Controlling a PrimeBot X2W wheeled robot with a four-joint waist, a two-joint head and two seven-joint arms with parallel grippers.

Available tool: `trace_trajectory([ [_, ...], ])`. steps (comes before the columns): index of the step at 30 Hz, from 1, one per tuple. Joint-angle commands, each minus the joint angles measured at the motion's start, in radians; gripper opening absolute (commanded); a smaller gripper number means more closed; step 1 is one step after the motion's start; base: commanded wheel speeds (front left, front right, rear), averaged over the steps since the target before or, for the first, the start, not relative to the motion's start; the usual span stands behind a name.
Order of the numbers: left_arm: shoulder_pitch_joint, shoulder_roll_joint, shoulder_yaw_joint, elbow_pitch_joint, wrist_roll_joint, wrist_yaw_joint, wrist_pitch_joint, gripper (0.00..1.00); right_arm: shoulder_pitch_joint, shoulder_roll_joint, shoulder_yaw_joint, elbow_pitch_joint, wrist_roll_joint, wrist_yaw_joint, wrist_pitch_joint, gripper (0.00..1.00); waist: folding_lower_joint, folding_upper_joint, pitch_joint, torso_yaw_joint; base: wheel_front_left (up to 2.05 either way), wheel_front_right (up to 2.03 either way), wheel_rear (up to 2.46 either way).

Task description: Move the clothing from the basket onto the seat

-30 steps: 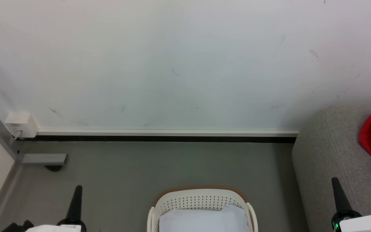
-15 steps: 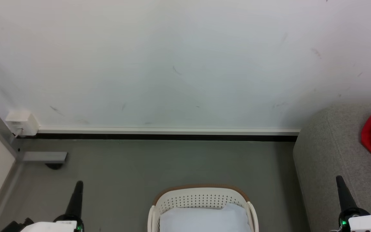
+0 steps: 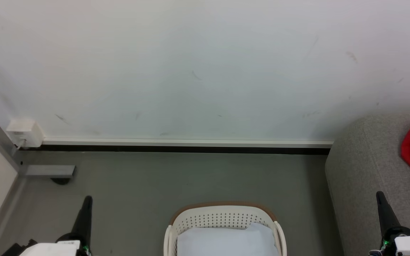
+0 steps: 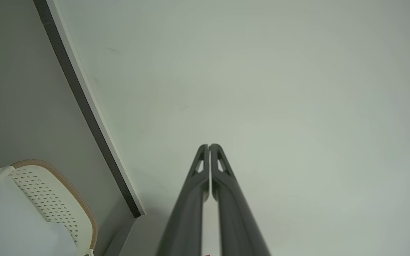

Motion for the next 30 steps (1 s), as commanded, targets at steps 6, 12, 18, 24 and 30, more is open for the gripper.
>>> trace_trajectory([
  [6, -0.018, 0.003, 0.005, -0.007, -0.056, -0.007, 0.016, 0.0, -0.013, 0.003, -0.019, -0.011, 0.05, -0.002, 0.015, 0.0, 0.0, 0.0, 0.003, 0.002, 0.0, 0.0, 0.0],
  [12, -0.022, 0.002, 0.006, -0.007, -0.099, -0.009, 0.028, 0.0, -0.014, 0.005, -0.03, -0.014, 0.082, -0.002, 0.027, 0.0, 0.0, 0.0, 0.007, 0.003, 0.0, 0.0, 0.0],
  [18, -0.026, 0.002, 0.007, -0.008, -0.134, -0.01, 0.039, 0.0, -0.015, 0.008, -0.041, -0.016, 0.118, -0.002, 0.037, 0.0, 0.0, 0.0, 0.01, 0.005, 0.0, 0.0, 0.0],
  [24, -0.028, 0.001, 0.007, -0.008, -0.161, -0.011, 0.046, 0.0, -0.015, 0.009, -0.049, -0.017, 0.134, -0.002, 0.043, 0.0, 0.0, 0.0, 0.013, 0.006, 0.0, 0.0, 0.0],
  [30, -0.028, 0.001, 0.007, -0.008, -0.161, -0.011, 0.046, 0.0, -0.015, 0.009, -0.049, -0.017, 0.134, -0.002, 0.044, 0.0, 0.0, 0.0, 0.013, 0.006, 0.0, 0.0, 0.0],
])
